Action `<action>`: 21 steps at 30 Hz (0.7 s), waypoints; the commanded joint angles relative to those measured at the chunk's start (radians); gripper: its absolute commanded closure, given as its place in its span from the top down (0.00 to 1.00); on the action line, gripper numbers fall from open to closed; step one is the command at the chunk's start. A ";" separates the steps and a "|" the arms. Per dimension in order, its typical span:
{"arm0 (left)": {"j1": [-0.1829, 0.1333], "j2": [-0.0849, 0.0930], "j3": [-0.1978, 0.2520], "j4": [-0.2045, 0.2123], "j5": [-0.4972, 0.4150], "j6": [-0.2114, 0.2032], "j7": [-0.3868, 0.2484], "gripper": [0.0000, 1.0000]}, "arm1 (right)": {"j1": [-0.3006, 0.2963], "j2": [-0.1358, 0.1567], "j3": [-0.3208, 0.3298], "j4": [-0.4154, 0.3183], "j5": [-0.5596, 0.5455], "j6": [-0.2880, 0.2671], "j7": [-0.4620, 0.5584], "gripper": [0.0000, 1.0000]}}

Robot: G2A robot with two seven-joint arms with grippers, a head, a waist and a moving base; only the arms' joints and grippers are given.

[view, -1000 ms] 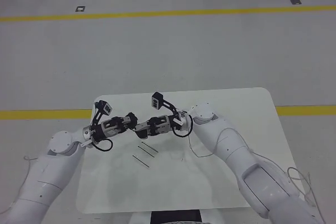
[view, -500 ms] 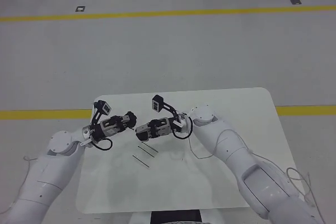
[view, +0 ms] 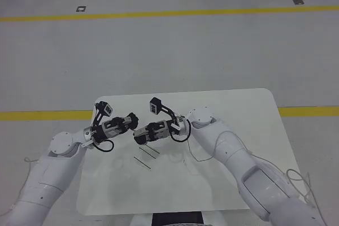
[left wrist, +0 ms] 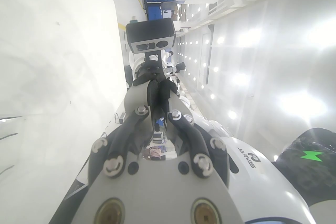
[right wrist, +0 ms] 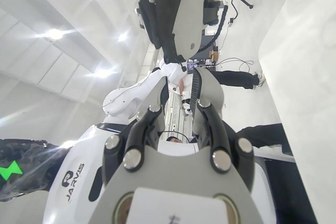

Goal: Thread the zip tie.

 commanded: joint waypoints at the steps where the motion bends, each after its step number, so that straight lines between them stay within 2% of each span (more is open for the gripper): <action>1: 0.000 0.000 -0.001 0.000 0.000 0.000 -0.001 0.00 | 0.003 -0.002 -0.001 0.006 -0.001 -0.002 -0.001 0.20; 7: 0.001 -0.001 -0.002 0.001 0.001 0.000 -0.004 0.00 | 0.011 -0.009 -0.004 0.024 -0.004 -0.009 -0.005 0.13; 21: -0.001 -0.005 0.000 0.003 0.008 0.000 -0.011 0.00 | 0.020 -0.020 -0.001 0.051 -0.004 -0.021 -0.002 0.12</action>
